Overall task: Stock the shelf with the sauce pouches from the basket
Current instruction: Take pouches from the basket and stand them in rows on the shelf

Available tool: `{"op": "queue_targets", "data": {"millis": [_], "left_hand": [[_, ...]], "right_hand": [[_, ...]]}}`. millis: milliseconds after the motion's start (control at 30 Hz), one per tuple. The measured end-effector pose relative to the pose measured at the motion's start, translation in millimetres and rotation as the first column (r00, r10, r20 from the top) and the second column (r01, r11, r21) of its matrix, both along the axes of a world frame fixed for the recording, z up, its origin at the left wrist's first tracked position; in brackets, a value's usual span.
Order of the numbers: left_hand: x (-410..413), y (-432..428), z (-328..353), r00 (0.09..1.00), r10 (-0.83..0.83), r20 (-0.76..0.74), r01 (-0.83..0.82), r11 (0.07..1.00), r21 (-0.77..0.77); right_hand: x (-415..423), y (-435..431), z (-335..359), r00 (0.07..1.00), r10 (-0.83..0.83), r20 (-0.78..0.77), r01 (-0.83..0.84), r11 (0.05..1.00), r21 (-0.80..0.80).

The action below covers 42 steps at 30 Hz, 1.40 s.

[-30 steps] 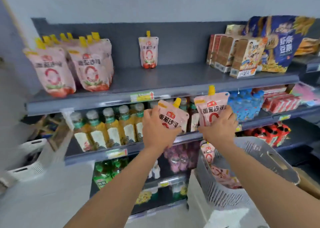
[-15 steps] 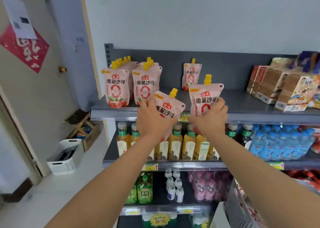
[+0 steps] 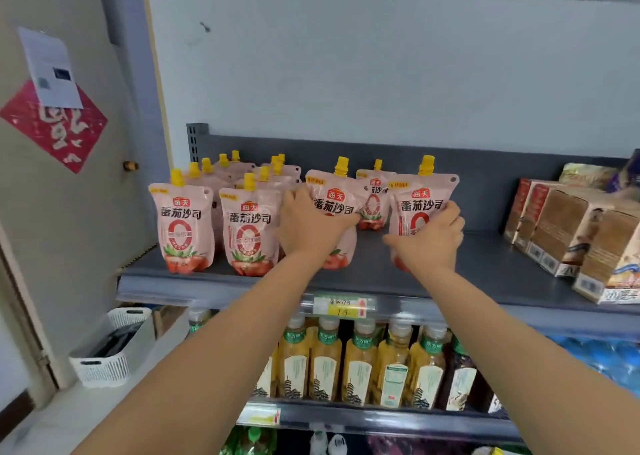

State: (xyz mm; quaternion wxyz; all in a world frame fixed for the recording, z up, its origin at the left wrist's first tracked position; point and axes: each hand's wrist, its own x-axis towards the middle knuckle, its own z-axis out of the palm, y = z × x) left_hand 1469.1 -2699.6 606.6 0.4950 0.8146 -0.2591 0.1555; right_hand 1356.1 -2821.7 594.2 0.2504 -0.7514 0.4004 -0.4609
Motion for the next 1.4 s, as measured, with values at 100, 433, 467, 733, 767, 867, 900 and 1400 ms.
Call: {"op": "queue_targets", "data": {"millis": [100,433,467,733,767,867,900,1400], "left_hand": [[17,-37,6,0.998,0.054,-0.019,-0.053,0.998,0.034],[82,-129,-12,0.994,0.098,-0.056,-0.092,0.99,0.106],[89,-135,-13,0.993,0.102,-0.064,-0.095,0.991,0.099],[133,-171,-15,0.99,0.12,-0.068,-0.112,0.988,0.107],[137,-175,-17,0.989,0.125,-0.078,-0.117,0.987,0.107],[147,-180,-19,0.981,0.148,-0.122,-0.14,0.987,0.074],[151,-181,-20,0.979,0.158,-0.13,-0.151,0.986,0.065],[142,-165,-37,0.968,0.158,-0.196,-0.132,0.981,0.139]], "right_hand": [[7,-27,-5,1.0,0.023,-0.004,-0.023,1.0,-0.016],[28,-86,-30,0.999,0.05,-0.004,-0.05,0.999,-0.005],[30,-89,-31,0.999,0.039,-0.005,-0.039,0.999,-0.006],[46,-108,-29,1.0,0.017,-0.025,-0.017,1.0,-0.017],[49,-109,-29,0.999,0.017,-0.028,-0.017,1.0,-0.018],[55,-113,-30,0.999,0.025,-0.045,-0.025,1.0,-0.015],[57,-114,-31,0.998,0.03,-0.047,-0.031,0.999,-0.015],[89,-112,-39,0.995,0.039,-0.091,-0.035,0.998,0.052]]}}
